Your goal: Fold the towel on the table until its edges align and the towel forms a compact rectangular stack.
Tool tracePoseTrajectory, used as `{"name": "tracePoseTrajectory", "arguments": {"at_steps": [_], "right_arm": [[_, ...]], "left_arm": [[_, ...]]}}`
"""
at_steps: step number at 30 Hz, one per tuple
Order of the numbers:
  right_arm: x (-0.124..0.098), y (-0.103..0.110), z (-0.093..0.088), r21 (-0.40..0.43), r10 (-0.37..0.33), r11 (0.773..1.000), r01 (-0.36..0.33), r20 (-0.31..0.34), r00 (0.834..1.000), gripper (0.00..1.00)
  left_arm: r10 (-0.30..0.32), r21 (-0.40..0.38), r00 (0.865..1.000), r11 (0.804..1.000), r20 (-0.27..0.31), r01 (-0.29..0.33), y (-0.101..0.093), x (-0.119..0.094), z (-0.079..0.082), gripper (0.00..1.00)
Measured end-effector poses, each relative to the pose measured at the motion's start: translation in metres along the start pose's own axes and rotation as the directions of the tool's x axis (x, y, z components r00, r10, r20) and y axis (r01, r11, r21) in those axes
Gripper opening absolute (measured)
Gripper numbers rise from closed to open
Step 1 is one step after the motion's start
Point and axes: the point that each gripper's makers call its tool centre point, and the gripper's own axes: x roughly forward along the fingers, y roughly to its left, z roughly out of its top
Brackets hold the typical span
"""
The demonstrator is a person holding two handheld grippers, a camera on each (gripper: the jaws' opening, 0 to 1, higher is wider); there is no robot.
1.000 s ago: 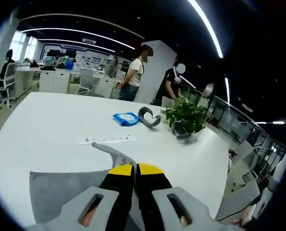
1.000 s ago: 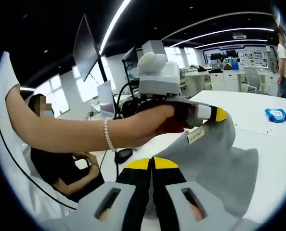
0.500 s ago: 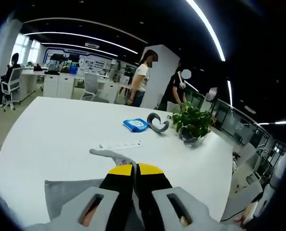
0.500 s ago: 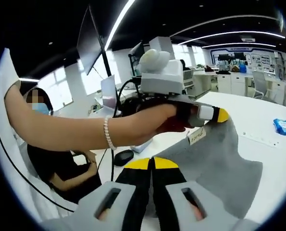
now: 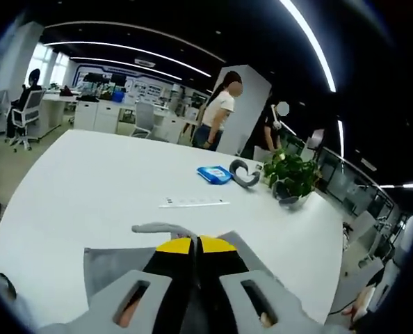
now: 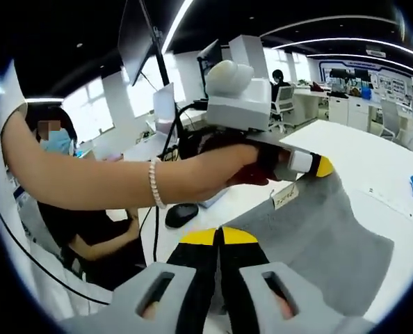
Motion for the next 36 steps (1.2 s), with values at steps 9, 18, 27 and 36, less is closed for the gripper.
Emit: {"name": "tracePoseTrajectory", "arguments": {"at_steps": [9,18,27,36], "right_arm": [[0.028,0.001,-0.026,0.039,0.024,0.999,-0.022,-0.074,0.997,0.00],[0.042,0.000,-0.036,0.082,0.042,0.996,-0.034,-0.101,0.994,0.00],[0.061,-0.004,-0.046,0.090,0.049,0.995,-0.037,-0.135,0.990,0.00],[0.063,0.001,-0.035,0.075,0.045,0.996,-0.037,-0.109,0.993,0.00]], "left_arm": [[0.046,-0.030,0.998,0.998,-0.041,-0.048,0.035,0.000,-0.035,0.02],[0.076,-0.084,0.992,0.993,-0.101,-0.085,0.061,0.010,-0.064,0.03],[0.104,-0.126,0.987,0.985,-0.126,-0.120,0.081,0.028,-0.074,0.02],[0.064,-0.153,0.998,0.986,0.011,-0.061,0.074,0.012,-0.033,0.02]]}}
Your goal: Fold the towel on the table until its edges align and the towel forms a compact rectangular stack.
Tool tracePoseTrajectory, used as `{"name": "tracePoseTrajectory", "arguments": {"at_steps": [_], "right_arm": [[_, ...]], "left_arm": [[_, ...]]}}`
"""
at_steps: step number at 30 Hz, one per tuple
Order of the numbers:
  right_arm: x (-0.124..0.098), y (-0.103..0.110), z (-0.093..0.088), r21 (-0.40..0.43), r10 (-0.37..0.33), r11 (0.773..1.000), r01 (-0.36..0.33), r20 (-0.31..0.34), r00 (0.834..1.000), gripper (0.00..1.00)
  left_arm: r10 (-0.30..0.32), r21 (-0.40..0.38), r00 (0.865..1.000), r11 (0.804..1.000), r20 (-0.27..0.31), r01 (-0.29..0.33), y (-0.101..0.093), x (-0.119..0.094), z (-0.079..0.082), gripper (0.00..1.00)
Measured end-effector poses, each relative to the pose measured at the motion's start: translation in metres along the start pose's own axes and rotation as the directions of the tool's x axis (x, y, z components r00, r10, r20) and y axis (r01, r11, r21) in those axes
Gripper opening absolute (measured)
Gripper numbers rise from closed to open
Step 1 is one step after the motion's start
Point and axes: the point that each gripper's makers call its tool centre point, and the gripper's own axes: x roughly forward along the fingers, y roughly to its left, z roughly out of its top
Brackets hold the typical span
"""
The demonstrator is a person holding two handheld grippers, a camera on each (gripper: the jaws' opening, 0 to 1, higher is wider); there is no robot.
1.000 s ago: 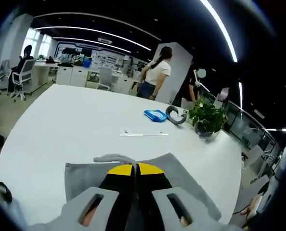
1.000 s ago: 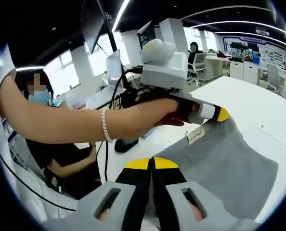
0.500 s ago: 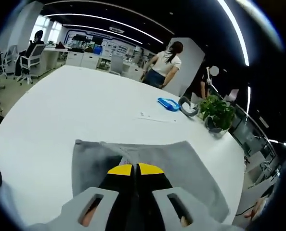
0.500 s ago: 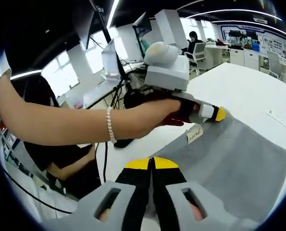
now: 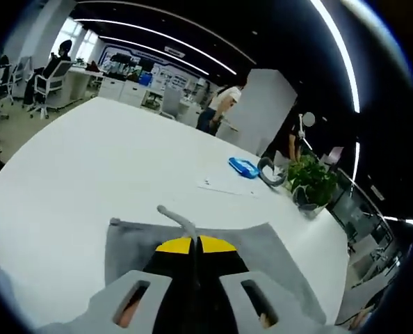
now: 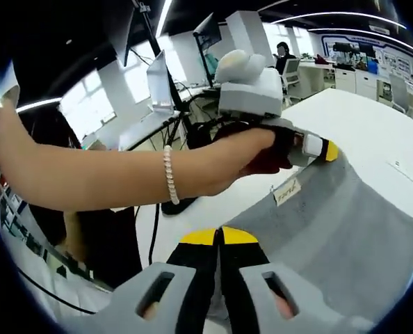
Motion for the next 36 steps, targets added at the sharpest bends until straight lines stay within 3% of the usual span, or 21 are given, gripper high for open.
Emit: {"name": "tracePoseTrajectory", "arguments": {"at_steps": [5,9,14,18,24,30,32,36], "right_arm": [[0.005,-0.004,0.004,0.033,0.008,0.999,-0.009,0.010,1.000,0.00],[0.014,-0.003,-0.003,0.036,0.015,0.999,-0.015,-0.009,1.000,0.00],[0.025,-0.008,-0.015,0.040,-0.017,0.999,0.018,-0.034,0.999,0.00],[0.035,-0.016,-0.021,0.072,-0.053,0.996,0.055,-0.027,0.998,0.00],[0.047,-0.018,-0.028,0.040,-0.052,0.998,0.053,-0.039,0.998,0.00],[0.034,-0.028,-0.021,0.101,-0.042,0.994,0.038,0.040,0.998,0.05],[0.025,-0.040,-0.023,0.090,-0.064,0.994,0.061,0.034,0.997,0.04],[-0.003,-0.085,-0.030,0.063,-0.166,0.984,0.165,0.013,0.986,0.00]], "left_arm": [[0.005,0.023,1.000,1.000,0.003,-0.005,0.003,0.000,0.007,0.02],[0.043,0.076,0.998,0.996,-0.046,-0.039,0.018,0.003,-0.007,0.02],[0.080,0.023,0.995,0.997,-0.067,-0.079,0.038,0.006,-0.025,0.02],[0.095,0.022,0.993,0.995,-0.073,-0.094,0.041,0.010,-0.032,0.02],[0.113,0.015,0.991,0.994,-0.078,-0.112,0.044,0.009,-0.040,0.04],[0.118,0.020,0.991,0.993,-0.058,-0.117,0.042,-0.004,-0.038,0.09],[0.124,0.028,0.991,0.992,-0.053,-0.123,0.039,-0.013,-0.039,0.11],[0.120,0.002,0.993,0.993,-0.013,-0.120,0.029,-0.030,-0.040,0.12]]}}
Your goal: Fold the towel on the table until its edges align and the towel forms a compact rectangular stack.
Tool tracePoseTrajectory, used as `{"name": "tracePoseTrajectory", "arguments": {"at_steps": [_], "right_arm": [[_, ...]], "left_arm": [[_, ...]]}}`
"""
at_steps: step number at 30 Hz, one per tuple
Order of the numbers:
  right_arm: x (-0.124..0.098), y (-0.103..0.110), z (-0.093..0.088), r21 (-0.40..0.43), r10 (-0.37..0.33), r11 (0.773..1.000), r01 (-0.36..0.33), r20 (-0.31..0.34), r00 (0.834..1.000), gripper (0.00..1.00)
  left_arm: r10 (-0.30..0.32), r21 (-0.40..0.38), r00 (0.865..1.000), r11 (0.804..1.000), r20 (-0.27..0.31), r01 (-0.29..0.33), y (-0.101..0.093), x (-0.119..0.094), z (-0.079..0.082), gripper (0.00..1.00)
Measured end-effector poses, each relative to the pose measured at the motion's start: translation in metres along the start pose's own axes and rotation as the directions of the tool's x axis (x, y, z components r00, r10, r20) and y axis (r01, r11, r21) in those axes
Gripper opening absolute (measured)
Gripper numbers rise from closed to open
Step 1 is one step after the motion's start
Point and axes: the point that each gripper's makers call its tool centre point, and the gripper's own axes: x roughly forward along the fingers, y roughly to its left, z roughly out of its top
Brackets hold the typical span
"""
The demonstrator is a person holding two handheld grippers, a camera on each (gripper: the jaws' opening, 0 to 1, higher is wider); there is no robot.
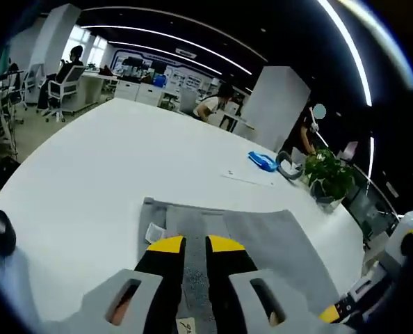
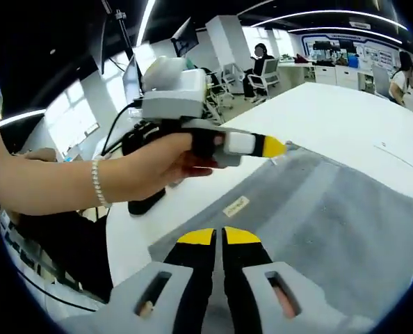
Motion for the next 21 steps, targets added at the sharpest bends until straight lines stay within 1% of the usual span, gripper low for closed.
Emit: {"name": "tracePoseTrajectory", "arguments": {"at_steps": [1,2,3,4,5,6,7,8,10,11,12,13,15,16,17,18,20,21], "right_arm": [[-0.007,-0.017,0.000,0.014,-0.032,0.999,0.032,-0.004,0.999,0.00],[-0.013,-0.030,0.001,0.014,-0.055,0.998,0.055,-0.001,0.998,0.00],[-0.019,-0.042,0.002,0.007,-0.081,0.997,0.081,0.000,0.997,0.00],[-0.027,-0.060,0.004,-0.007,-0.120,0.993,0.120,0.004,0.993,0.00],[-0.030,-0.067,0.005,-0.009,-0.134,0.991,0.134,0.006,0.991,0.00],[-0.041,-0.090,0.007,-0.006,-0.185,0.983,0.185,0.008,0.983,0.00],[-0.043,-0.096,0.007,-0.001,-0.198,0.980,0.198,0.009,0.980,0.00],[-0.050,-0.112,0.008,0.011,-0.226,0.974,0.226,0.007,0.974,0.00],[-0.057,-0.130,0.007,0.013,-0.253,0.967,0.253,-0.008,0.967,0.00],[-0.061,-0.141,0.005,0.006,-0.271,0.963,0.271,-0.024,0.962,0.00],[-0.063,-0.149,0.003,-0.001,-0.281,0.960,0.281,-0.035,0.959,0.00],[-0.065,-0.158,0.000,-0.018,-0.296,0.955,0.295,-0.052,0.954,0.00],[-0.066,-0.173,-0.006,-0.034,-0.312,0.950,0.310,-0.080,0.947,0.00],[-0.066,-0.178,-0.010,-0.041,-0.320,0.947,0.317,-0.097,0.943,0.00],[-0.066,-0.186,-0.017,-0.047,-0.331,0.943,0.328,-0.132,0.934,0.00],[-0.066,-0.190,-0.021,-0.050,-0.338,0.941,0.335,-0.149,0.929,0.00],[-0.062,-0.199,-0.029,-0.067,-0.347,0.938,0.340,-0.174,0.922,0.00],[-0.062,-0.205,-0.035,-0.085,-0.360,0.933,0.350,-0.196,0.912,0.00]], "left_arm": [[-0.001,-0.001,1.000,1.000,0.002,0.001,-0.004,-0.006,-0.004,0.12],[-0.002,0.002,1.000,1.000,0.004,0.002,-0.007,-0.010,-0.006,0.12],[-0.002,0.005,1.000,1.000,0.004,0.002,-0.011,-0.017,-0.009,0.12],[-0.003,0.005,1.000,1.000,0.005,0.003,-0.015,-0.022,-0.011,0.12],[-0.007,0.005,1.000,1.000,0.006,0.007,-0.019,-0.027,-0.013,0.11],[-0.010,-0.002,1.000,1.000,0.004,0.010,-0.025,-0.033,-0.016,0.10],[-0.015,-0.011,1.000,1.000,0.001,0.015,-0.029,-0.037,-0.019,0.09],[-0.026,-0.020,1.000,0.999,-0.003,0.026,-0.036,-0.044,-0.023,0.07],[-0.030,-0.028,1.000,0.999,-0.008,0.030,-0.047,-0.055,-0.031,0.04],[-0.017,-0.021,0.999,1.000,-0.031,0.017,-0.050,-0.060,-0.039,0.03],[-0.009,-0.011,0.999,1.000,-0.047,0.008,-0.051,-0.063,-0.044,0.01],[-0.002,0.029,0.997,1.000,-0.083,0.004,-0.054,-0.068,-0.056,0.01],[-0.005,0.076,0.992,0.997,-0.127,0.014,-0.060,-0.074,-0.072,0.01],[-0.003,0.101,0.988,0.995,-0.153,0.019,-0.064,-0.078,-0.083,0.01],[-0.001,0.114,0.986,0.993,-0.170,0.021,-0.067,-0.080,-0.090,0.01],[-0.007,0.113,0.983,0.993,-0.182,0.028,-0.072,-0.083,-0.097,0.01],[-0.025,0.102,0.978,0.994,-0.208,0.047,-0.077,-0.086,-0.107,0.01],[-0.036,0.103,0.973,0.993,-0.226,0.061,-0.080,-0.088,-0.114,0.01]]}}
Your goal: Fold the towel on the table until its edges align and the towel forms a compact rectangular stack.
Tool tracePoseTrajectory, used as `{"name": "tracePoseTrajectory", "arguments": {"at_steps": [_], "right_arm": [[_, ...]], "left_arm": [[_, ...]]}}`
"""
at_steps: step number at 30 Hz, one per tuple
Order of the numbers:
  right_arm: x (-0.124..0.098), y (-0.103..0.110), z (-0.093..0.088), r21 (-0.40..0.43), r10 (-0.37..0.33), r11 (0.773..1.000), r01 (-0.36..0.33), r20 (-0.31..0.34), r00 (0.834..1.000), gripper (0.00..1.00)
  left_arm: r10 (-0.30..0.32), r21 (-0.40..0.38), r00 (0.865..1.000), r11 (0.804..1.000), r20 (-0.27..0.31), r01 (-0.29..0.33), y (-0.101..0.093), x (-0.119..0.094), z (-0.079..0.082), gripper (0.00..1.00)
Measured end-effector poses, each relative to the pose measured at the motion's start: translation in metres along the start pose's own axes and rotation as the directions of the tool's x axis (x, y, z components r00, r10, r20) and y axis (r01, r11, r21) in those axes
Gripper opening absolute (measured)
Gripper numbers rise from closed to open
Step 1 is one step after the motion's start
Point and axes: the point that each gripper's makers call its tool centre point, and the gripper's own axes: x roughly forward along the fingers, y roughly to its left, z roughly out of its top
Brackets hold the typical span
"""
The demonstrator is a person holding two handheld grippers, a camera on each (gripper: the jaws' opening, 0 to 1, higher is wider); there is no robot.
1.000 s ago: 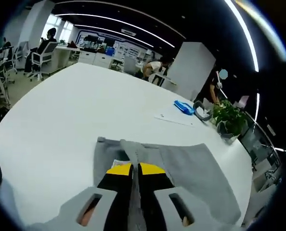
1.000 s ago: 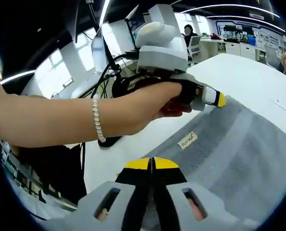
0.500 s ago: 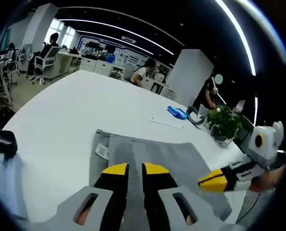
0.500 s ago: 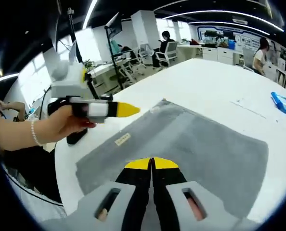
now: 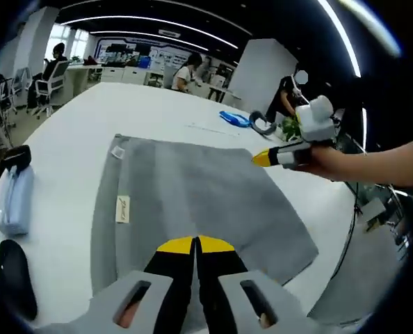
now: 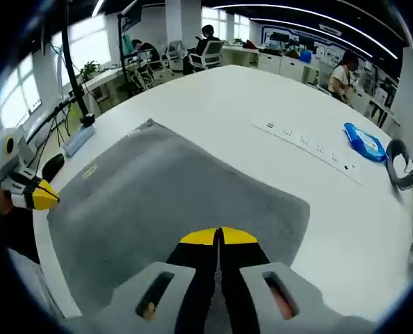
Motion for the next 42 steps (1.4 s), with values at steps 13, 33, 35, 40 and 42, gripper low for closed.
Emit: {"name": "tracePoseTrajectory", "arguments": {"at_steps": [13,33,35,40,42], "right_arm": [[0.014,-0.017,-0.026,-0.044,-0.039,0.998,0.036,-0.086,0.996,0.00],[0.008,-0.017,-0.036,-0.031,-0.025,0.999,0.022,-0.085,0.996,0.00],[0.006,-0.018,-0.040,-0.033,-0.028,0.999,0.025,-0.089,0.996,0.00],[0.001,-0.019,-0.046,0.005,-0.043,0.999,0.043,-0.101,0.994,0.00],[-0.002,-0.018,-0.050,-0.006,-0.050,0.999,0.050,-0.106,0.993,0.00]], "left_arm": [[0.016,0.066,0.982,0.998,-0.187,-0.004,-0.011,0.007,-0.055,0.01],[0.000,0.118,0.977,0.993,-0.212,0.026,-0.007,0.015,-0.052,0.00],[-0.007,0.115,0.972,0.993,-0.233,0.035,-0.006,0.017,-0.050,0.00],[0.002,0.158,0.961,0.986,-0.277,0.044,-0.003,0.020,-0.049,0.01],[0.041,0.230,0.960,0.973,-0.279,0.025,0.003,0.021,-0.044,0.01]]}}
